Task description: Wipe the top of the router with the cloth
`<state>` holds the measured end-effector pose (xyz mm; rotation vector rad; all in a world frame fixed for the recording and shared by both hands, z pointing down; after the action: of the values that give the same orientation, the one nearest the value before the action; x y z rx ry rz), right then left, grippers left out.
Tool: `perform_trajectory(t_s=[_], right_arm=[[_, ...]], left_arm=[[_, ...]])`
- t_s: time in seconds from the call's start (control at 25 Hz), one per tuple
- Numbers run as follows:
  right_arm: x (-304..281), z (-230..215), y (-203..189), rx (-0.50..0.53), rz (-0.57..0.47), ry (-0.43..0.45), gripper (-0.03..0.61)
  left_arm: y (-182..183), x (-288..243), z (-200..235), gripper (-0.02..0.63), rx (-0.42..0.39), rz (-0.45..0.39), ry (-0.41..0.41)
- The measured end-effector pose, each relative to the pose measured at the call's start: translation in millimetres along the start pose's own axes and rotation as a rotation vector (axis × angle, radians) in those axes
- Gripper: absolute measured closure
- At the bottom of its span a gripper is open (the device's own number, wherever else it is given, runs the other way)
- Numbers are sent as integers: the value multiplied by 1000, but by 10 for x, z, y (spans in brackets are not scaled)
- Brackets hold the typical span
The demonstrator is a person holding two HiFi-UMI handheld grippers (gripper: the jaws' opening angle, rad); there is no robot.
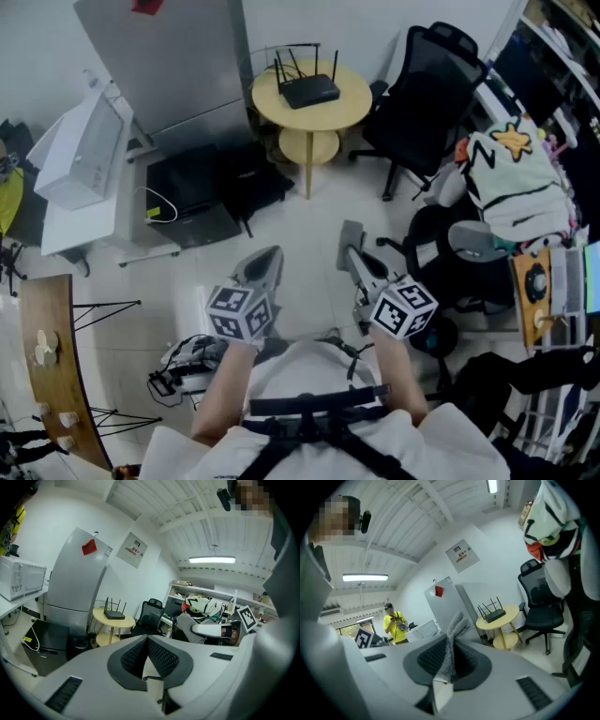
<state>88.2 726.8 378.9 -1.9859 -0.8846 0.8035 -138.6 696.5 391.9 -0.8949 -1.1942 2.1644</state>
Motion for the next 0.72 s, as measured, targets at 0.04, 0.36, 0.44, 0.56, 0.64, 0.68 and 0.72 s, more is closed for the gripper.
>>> perform_trajectory(t_s=[0.04,0.36,0.44,0.56,0.64,0.68,0.72], right_arm=[[-15,-23,28,7,-5,1,543],[29,-161,108,16,-21,11,543],[49,-202,131,20,-22,16,543],[98,-283,162,20,-21,19,543],[134,-336,182,22,-18,21,543],[151,-365,188,25,-15,24,543],[168,-397,192,31,-11,28,543]], left_arm=[[19,-31,6,624,-3,-5,0],[34,-169,-96,624,-11,-18,2],[36,-205,-136,624,-13,-20,4],[20,-269,-199,624,-15,-21,10],[4,-307,-240,624,-13,-22,18],[-5,-326,-262,624,-11,-24,22],[-14,-348,-286,624,-9,-25,28]])
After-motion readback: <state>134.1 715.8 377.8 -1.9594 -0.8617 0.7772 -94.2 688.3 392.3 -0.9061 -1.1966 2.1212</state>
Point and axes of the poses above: the fingertips, and each gripper's own axes: x backward along the fingers, z to its left, y out of its top, the point moved 7 cm from there along x, backward along the fingers, and after that the axes turned 1 degree about z, right-handed, at the moved point
